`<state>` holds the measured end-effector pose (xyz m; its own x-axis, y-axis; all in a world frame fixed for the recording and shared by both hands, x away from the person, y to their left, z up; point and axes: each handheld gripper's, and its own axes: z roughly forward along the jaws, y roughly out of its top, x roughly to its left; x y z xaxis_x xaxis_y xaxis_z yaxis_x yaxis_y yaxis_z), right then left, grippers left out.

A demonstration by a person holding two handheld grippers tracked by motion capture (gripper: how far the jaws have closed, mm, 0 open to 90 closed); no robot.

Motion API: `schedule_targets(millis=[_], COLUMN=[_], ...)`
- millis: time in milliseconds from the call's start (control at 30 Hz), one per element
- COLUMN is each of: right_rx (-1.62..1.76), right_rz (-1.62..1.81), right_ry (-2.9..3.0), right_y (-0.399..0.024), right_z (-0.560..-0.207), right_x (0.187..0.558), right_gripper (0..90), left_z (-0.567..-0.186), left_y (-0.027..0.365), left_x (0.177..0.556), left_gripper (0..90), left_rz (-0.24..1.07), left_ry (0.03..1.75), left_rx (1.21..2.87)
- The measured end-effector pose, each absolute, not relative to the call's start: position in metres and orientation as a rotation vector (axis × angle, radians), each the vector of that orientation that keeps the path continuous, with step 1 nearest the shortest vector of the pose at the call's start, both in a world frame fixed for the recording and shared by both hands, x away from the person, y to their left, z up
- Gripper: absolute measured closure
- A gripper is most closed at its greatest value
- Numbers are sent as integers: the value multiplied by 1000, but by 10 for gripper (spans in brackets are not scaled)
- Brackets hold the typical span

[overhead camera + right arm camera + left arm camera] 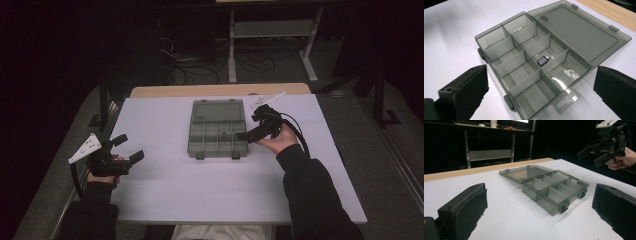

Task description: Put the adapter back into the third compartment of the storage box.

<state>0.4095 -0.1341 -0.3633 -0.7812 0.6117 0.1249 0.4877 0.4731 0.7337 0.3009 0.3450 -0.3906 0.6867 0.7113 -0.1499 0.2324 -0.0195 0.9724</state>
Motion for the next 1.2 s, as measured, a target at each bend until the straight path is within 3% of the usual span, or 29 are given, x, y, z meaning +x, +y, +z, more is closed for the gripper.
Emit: schedule_targets(millis=[1200], right_rx=[1046], right_rz=[1259], right_ry=[2521], right_y=[-168], right_z=[-375], right_x=[379], right_gripper=[0], left_z=[-391], left_y=[345], left_x=[301], left_gripper=[0], left_rz=[461], left_ry=[796], left_rx=[1593])
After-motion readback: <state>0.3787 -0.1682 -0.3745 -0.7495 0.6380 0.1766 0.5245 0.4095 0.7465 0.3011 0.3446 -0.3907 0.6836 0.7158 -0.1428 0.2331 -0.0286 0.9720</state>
